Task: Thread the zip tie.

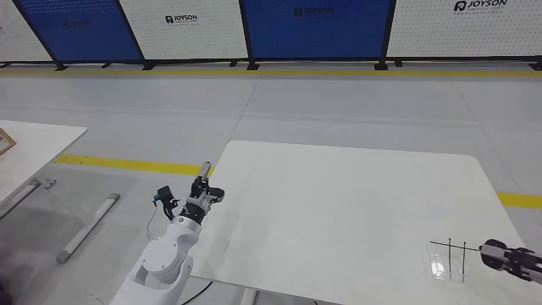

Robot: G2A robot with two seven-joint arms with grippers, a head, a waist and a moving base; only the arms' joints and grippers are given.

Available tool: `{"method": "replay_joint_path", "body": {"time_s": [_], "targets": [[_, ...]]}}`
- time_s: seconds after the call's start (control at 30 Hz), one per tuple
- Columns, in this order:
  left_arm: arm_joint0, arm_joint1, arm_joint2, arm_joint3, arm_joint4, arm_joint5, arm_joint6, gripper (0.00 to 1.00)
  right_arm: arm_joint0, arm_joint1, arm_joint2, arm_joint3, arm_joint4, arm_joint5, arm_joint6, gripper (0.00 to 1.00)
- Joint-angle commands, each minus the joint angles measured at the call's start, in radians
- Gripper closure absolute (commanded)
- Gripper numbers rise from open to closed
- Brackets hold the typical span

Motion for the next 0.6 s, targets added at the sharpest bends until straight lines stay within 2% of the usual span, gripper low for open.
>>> {"method": "replay_joint_path", "body": {"time_s": [0.0,0.13,0.5,0.57], "targets": [[0.000,0.000,0.000,0.000,0.000,0.000,0.000,0.00,0.014,-0.001,-0.041,-0.045,-0.028,0.028,-0.016,1.00],[0.000,0.000,0.000,0.000,0.000,0.000,0.000,0.00,0.046,-0.005,-0.113,-0.072,-0.028,0.057,-0.009,1.00],[0.000,0.000,0.000,0.000,0.000,0.000,0.000,0.00,0.045,-0.006,-0.114,-0.072,-0.027,0.056,-0.015,1.00],[0.000,0.000,0.000,0.000,0.000,0.000,0.000,0.00,0.047,-0.009,-0.133,-0.078,-0.021,0.038,-0.040,1.00]]}}
